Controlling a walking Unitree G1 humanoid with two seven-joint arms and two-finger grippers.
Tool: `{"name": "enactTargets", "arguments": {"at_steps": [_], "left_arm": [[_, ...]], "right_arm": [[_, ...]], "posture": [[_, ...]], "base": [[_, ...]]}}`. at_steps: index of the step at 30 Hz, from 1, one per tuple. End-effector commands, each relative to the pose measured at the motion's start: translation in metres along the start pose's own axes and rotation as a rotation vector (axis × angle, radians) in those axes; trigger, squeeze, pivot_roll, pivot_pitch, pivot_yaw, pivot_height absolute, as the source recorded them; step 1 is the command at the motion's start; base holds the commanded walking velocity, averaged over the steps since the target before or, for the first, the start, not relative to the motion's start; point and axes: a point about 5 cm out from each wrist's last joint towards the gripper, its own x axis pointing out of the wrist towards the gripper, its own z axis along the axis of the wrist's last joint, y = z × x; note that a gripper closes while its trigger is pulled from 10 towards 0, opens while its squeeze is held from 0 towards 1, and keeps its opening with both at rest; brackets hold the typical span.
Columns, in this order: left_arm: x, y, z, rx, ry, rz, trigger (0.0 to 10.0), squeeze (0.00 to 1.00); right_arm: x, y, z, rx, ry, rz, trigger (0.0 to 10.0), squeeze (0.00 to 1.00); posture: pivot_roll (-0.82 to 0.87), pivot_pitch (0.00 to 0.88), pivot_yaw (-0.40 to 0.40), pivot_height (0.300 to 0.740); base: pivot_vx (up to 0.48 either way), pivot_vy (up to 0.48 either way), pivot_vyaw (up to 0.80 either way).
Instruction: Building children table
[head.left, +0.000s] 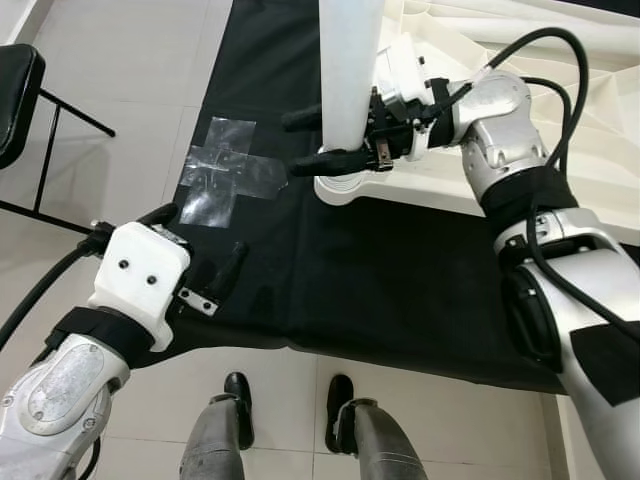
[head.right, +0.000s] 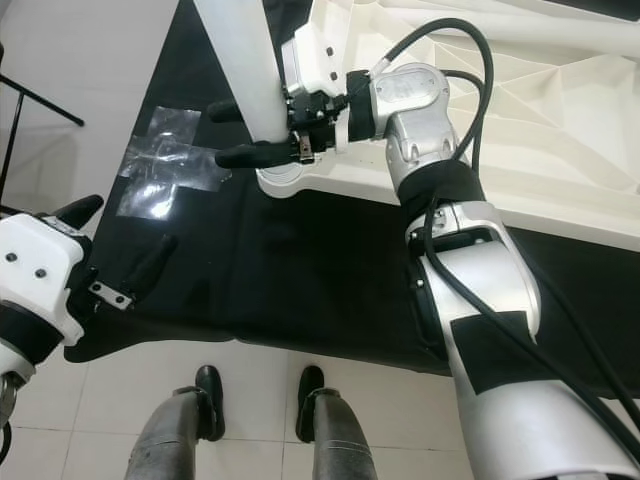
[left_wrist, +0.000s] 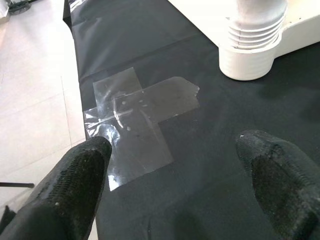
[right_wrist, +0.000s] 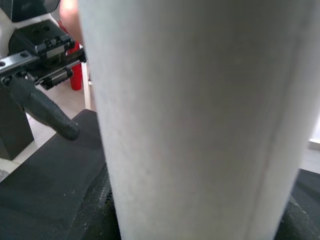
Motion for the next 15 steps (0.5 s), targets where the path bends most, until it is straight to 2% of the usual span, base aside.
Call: {"name": "enactTargets", "arguments": {"at_steps": [1, 3, 4, 6, 8, 10, 11, 13, 15], "left_arm": [[-0.003, -0.004, 0.000, -0.005, 0.000, -0.005, 10.0, 0.00], [-0.003, -0.004, -0.001, -0.006, 0.000, -0.004, 10.0, 0.00], [-0.003, -0.004, -0.001, -0.006, 0.000, -0.004, 10.0, 0.00], [-0.003, -0.005, -0.001, -0.007, -0.002, -0.006, 10.0, 0.00], [-0.003, -0.005, -0.001, -0.007, -0.003, -0.007, 10.0, 0.00], [-0.002, -0.005, -0.001, -0.008, -0.003, -0.007, 10.0, 0.00], [-0.002, -0.005, -0.001, -0.009, -0.004, -0.008, 10.0, 0.00], [-0.002, -0.005, -0.001, -0.009, -0.004, -0.008, 10.0, 0.00], [-0.001, -0.006, -0.001, -0.009, -0.006, -0.009, 10.0, 0.00]], "right_arm": [[0.008, 0.014, -0.027, 0.157, 0.011, 0.063, 10.0, 0.00], [0.007, 0.009, -0.025, 0.202, -0.045, 0.007, 10.0, 0.00], [0.007, 0.009, -0.025, 0.202, -0.045, 0.007, 10.0, 0.00], [0.007, 0.007, -0.031, 0.262, -0.052, -0.092, 10.0, 0.00], [0.006, 0.007, -0.035, 0.280, -0.046, -0.130, 10.0, 0.00], [0.005, 0.008, -0.041, 0.303, -0.029, -0.175, 10.0, 0.00], [0.002, 0.012, -0.053, 0.334, -0.016, -0.248, 10.0, 0.00], [0.002, 0.012, -0.053, 0.334, -0.016, -0.248, 10.0, 0.00], [-0.001, 0.018, -0.062, 0.357, -0.027, -0.295, 10.0, 0.00]], "posture": [[0.24, 0.517, -0.093, 0.740], [0.24, 0.513, -0.094, 0.740], [0.24, 0.513, -0.094, 0.740], [0.24, 0.513, -0.094, 0.740], [0.24, 0.513, -0.094, 0.740], [0.23, 0.507, -0.096, 0.740], [0.23, 0.505, -0.097, 0.740], [0.23, 0.505, -0.097, 0.740], [0.22, 0.500, -0.098, 0.740]], "base": [[0.000, 0.000, 0.00], [0.000, 0.000, 0.00], [0.000, 0.000, 0.00], [0.000, 0.000, 0.00], [0.000, 0.000, 0.00], [0.000, 0.000, 0.00], [0.000, 0.000, 0.00], [0.000, 0.000, 0.00], [0.000, 0.000, 0.00]]}}
